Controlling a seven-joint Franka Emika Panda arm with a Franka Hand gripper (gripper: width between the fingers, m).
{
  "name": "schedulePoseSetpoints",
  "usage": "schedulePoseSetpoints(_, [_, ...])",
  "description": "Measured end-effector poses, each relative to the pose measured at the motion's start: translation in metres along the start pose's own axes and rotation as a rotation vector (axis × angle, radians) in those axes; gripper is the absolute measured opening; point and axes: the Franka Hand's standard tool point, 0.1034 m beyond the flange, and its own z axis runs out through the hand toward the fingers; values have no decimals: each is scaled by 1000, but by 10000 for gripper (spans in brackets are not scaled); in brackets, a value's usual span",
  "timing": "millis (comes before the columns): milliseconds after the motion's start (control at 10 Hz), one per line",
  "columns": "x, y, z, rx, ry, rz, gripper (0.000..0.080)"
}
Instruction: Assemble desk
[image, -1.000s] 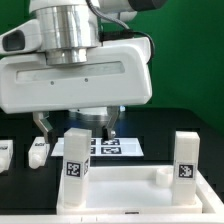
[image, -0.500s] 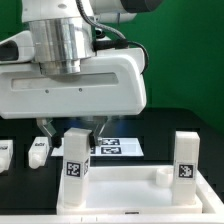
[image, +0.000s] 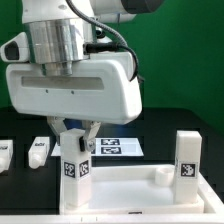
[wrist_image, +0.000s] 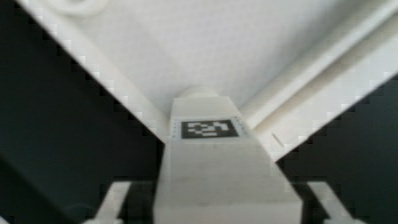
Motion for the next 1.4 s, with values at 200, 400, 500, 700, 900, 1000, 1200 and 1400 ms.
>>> schedulePoseSetpoints(200, [-4,-4,2,7,-8,372,284])
schedulePoseSetpoints(400, [0,-4,2,55,-30,555,284])
schedulePoseSetpoints(500, [-1,-5,2,54,-28,536,284])
schedulePoseSetpoints(700, [-1,-4,3,61,-4,248,521])
schedulePoseSetpoints(900, [-2,-2,2,40,20,-80,626])
schedulePoseSetpoints(1000, [-2,-2,3,38,21,-140,642])
schedulePoseSetpoints(1200, [0,1,2,29,27,-304,648])
schedulePoseSetpoints(1400, [1,1,-1,27,35,-562,649])
